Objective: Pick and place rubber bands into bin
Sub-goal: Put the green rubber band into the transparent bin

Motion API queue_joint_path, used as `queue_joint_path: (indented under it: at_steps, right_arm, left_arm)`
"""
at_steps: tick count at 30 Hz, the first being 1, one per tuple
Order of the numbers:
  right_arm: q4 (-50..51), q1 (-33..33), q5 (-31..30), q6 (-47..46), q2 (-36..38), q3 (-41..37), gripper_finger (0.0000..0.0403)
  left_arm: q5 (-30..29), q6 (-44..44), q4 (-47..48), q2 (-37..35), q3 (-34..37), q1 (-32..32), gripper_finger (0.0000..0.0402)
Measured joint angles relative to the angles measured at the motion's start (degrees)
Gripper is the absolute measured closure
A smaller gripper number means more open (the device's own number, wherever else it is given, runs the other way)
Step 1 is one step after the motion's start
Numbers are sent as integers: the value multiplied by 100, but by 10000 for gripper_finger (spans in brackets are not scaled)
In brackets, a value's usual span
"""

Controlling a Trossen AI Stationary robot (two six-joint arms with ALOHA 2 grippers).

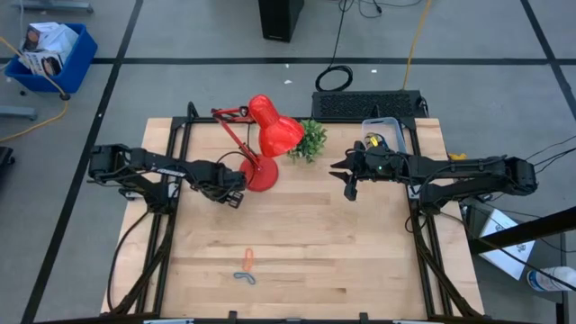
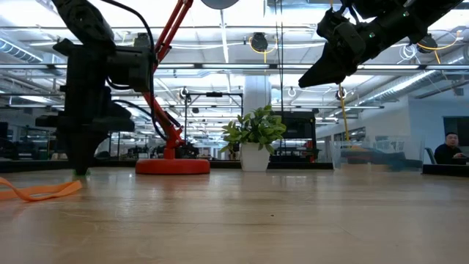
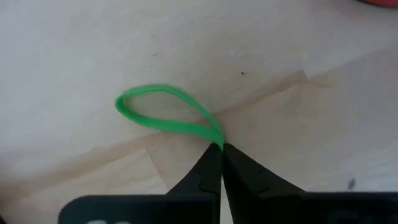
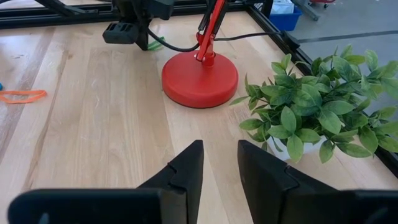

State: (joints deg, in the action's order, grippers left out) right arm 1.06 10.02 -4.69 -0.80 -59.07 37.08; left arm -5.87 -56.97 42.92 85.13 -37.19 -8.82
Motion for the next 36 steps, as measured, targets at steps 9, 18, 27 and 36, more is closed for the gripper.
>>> queue_joint_path:
  at_steps: [9, 18, 27, 36]
  right_arm:
    - [3, 1, 1, 0, 0, 0, 310]
    - [13, 0, 1, 0, 0, 0, 310]
    - [20, 0, 1, 0, 0, 0, 309]
    - [12, 0, 23, -331, 0, 1, 309]
  left_arm:
    - [90, 1402, 184, -61, -217, 442, 393]
    - [1663, 2850, -403, -118, -831, 973, 397]
    - [2575, 4497, -2257, -125, -1108, 1516, 397]
    - [722, 5217, -4140, -129, -1117, 1585, 396]
